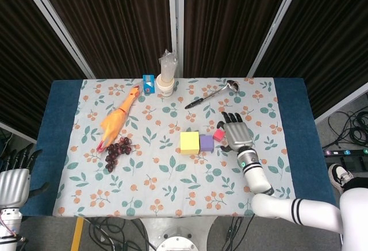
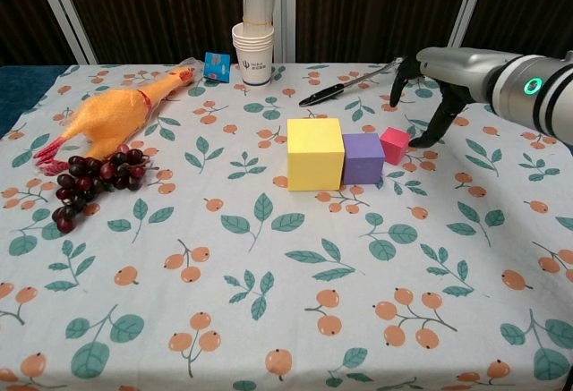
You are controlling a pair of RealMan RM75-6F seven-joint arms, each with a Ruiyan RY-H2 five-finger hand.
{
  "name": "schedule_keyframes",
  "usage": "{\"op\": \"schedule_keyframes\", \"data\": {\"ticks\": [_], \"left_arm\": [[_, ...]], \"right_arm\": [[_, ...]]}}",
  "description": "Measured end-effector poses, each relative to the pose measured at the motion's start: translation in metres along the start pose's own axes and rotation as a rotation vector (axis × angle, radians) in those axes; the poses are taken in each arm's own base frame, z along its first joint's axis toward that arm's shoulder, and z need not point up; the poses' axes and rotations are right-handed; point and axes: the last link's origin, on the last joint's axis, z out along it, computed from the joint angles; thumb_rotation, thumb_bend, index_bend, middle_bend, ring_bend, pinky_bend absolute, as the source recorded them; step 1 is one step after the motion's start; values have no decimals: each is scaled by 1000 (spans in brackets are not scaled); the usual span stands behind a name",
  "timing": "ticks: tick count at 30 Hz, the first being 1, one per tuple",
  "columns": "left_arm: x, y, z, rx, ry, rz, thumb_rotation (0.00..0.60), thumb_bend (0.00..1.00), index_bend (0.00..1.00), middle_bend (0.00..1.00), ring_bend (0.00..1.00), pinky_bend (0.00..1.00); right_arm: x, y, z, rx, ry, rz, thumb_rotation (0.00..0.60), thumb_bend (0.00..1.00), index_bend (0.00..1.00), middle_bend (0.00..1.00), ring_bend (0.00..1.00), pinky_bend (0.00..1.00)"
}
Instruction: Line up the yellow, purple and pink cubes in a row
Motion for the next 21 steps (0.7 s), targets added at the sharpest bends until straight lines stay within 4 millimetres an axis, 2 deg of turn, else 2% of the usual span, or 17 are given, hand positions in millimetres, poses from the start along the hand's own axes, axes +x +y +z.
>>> {"op": "schedule_keyframes", "data": {"ticks": [8, 13, 21], "left_arm": [[0, 1, -2, 10, -4, 2, 600, 119, 216, 154, 116, 80], [1, 1, -2, 11, -1, 3, 600, 120, 216, 154, 117, 80], [1, -1, -4, 25, -8, 5, 600, 119, 216, 154, 117, 80]], "right_arm": [[2, 17, 8, 51, -1, -128, 600, 175, 303, 10, 0, 0], [-5, 17, 17, 50, 29, -171, 600, 76, 304, 10, 0, 0], [-9, 17, 38, 50, 21, -209, 600, 42, 305, 9, 0, 0]]}}
